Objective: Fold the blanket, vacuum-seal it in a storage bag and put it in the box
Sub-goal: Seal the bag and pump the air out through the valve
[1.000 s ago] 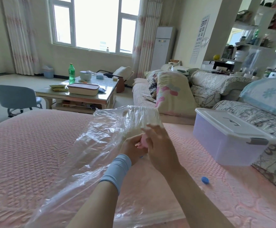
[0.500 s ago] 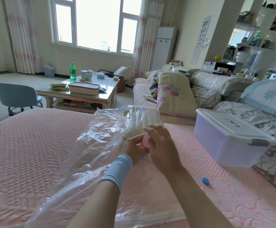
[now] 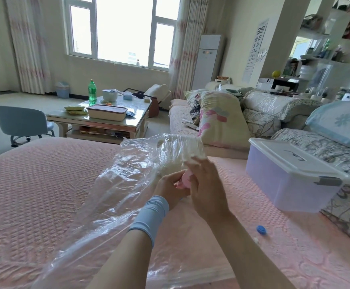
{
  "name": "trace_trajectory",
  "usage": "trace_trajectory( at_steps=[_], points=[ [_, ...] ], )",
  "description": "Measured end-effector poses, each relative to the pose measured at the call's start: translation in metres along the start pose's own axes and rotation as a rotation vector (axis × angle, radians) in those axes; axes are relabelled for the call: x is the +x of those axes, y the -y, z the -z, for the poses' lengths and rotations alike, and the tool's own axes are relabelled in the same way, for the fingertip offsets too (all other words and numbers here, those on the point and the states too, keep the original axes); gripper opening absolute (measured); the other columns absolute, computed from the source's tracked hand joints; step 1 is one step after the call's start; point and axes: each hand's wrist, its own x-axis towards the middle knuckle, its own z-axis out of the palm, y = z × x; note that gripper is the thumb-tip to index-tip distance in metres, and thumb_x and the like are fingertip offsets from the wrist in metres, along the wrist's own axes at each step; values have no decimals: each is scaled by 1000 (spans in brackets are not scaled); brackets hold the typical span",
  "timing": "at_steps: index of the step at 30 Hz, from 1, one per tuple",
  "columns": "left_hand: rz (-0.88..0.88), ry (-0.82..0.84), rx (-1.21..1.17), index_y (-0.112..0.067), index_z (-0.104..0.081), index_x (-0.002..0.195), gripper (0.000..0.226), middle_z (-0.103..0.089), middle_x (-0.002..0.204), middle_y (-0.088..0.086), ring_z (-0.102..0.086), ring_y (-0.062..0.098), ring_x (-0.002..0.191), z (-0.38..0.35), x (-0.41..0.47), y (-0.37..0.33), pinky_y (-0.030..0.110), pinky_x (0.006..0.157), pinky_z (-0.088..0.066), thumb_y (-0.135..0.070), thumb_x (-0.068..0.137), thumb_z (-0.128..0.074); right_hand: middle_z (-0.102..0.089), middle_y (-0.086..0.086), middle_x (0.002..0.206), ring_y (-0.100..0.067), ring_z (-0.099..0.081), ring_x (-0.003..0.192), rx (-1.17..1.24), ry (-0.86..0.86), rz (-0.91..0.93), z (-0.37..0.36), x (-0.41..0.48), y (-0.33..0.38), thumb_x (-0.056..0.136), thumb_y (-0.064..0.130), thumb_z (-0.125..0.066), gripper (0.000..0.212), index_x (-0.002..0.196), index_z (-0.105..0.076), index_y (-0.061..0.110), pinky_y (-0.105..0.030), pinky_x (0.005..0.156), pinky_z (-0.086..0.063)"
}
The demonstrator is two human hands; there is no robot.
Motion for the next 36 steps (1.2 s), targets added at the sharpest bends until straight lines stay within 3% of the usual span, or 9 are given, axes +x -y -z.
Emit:
trace_trajectory(
  at_steps=[3, 10, 13, 17, 20, 25, 27, 32, 36],
  points=[
    [7, -16, 26, -34, -68, 77, 24, -57, 60, -16, -46, 0, 58, 1, -2, -1, 19, 56, -47, -38, 55, -60, -58, -5, 137, -24, -51, 127, 11, 87, -57, -4, -3, -2, 92, 0, -55, 38, 127, -68, 12, -43, 107, -43],
    [19, 23, -101, -33, -73, 107, 56, -70, 82, -17, -57, -6, 70, 3, 1, -1, 15, 65, -51, -33, 51, -77, -56, -8, 135, -19, -49, 128, 20, -477, 298, 32, 35, 16, 99, 5, -41, 36, 127, -63, 11, -27, 110, -35],
    [-19, 21, -70, -35, -73, 92, 38, -64, 69, -23, -51, -10, 62, 1, -1, -1, 8, 61, -43, -32, 54, -73, -57, -10, 135, -24, -49, 126, -10, -244, 157, 15, 16, 7, 94, 4, -43, 40, 127, -65, 10, -32, 110, -38],
    [46, 5, -11, -33, -69, 79, 24, -58, 63, -15, -49, 2, 62, -1, -1, 0, 37, 66, -56, -36, 55, -65, -56, -4, 140, -25, -49, 129, -30, 191, -92, -4, -2, -7, 94, 2, -53, 38, 129, -66, 13, -44, 107, -42],
    [8, 11, -53, -34, -70, 82, 24, -61, 65, -15, -50, 0, 62, 2, 1, -2, 26, 67, -53, -35, 57, -68, -57, -4, 139, -23, -50, 127, -19, 68, 0, 9, 12, 4, 93, 8, -48, 40, 127, -67, 13, -37, 108, -42],
    [-10, 36, -59, -41, -72, 100, 48, -69, 81, -19, -57, -6, 71, 4, 2, -1, 11, 69, -48, -36, 52, -77, -56, -9, 132, -17, -48, 126, 29, -484, 276, 31, 33, 17, 91, -5, -47, 37, 118, -66, 11, -26, 107, -36],
    [-14, 29, -54, -43, -72, 98, 45, -68, 79, -20, -56, -7, 69, 1, 0, -1, 10, 68, -47, -34, 53, -75, -55, -11, 133, -22, -48, 127, 15, -439, 226, 24, 25, 13, 89, -7, -46, 39, 118, -67, 10, -29, 108, -37],
    [24, 2, 0, -35, -66, 74, 20, -58, 62, -15, -48, 4, 63, 1, -2, -3, 27, 63, -49, -37, 55, -62, -56, -4, 138, -28, -51, 126, -88, 173, -66, -1, 0, 0, 93, 4, -55, 36, 124, -68, 15, -46, 106, -41],
    [20, 37, -78, -37, -71, 86, 30, -64, 69, -11, -49, 5, 63, 4, -2, -7, 23, 62, -51, -32, 57, -71, -58, -6, 137, -23, -51, 125, -51, -105, 119, 21, 19, 12, 92, 6, -45, 40, 124, -68, 14, -33, 108, -41]
  ],
)
